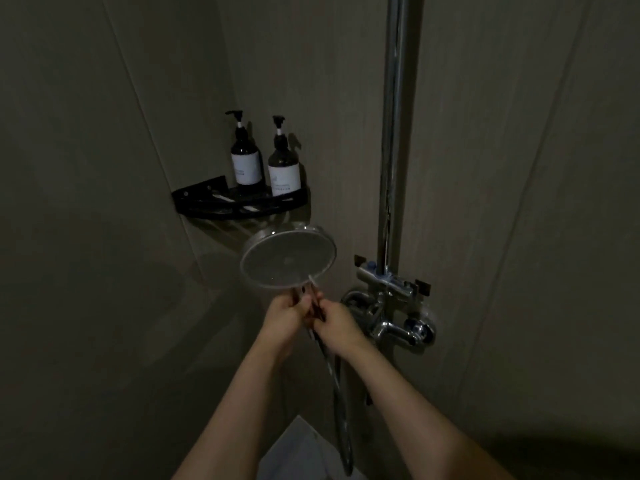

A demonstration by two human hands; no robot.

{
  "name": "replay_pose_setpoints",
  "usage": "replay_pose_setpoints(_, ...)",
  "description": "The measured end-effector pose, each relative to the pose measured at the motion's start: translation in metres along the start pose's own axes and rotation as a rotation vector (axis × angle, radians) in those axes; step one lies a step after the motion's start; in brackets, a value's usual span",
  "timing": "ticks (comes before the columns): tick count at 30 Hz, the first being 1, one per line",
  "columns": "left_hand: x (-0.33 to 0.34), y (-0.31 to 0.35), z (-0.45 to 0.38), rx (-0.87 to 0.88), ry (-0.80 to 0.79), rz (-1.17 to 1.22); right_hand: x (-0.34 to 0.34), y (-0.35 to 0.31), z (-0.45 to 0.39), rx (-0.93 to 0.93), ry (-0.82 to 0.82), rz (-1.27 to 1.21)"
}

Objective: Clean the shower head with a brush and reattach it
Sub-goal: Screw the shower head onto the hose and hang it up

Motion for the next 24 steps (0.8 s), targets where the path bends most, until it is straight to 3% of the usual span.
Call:
replay_pose_setpoints(12,0.040,0.041,0.011,0.122,-0.046,-0.083,-0.037,-0.004,0.006,-0.089,0.205,-0.207)
replay_pose_setpoints(24,0.128,0.043,0.013,0.079,-0.268,0.021,-0.109,0.042,0.032,-0.055,0.449,-0.326)
Point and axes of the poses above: each hand's wrist, its own z-axis away from the middle knuckle, its own x-axis out of the palm, y = z × x, the point moved 7 cm from there along -z, towards the middle knuckle, and after that the axes turned 6 degrees about -x, right-handed, at the moved point
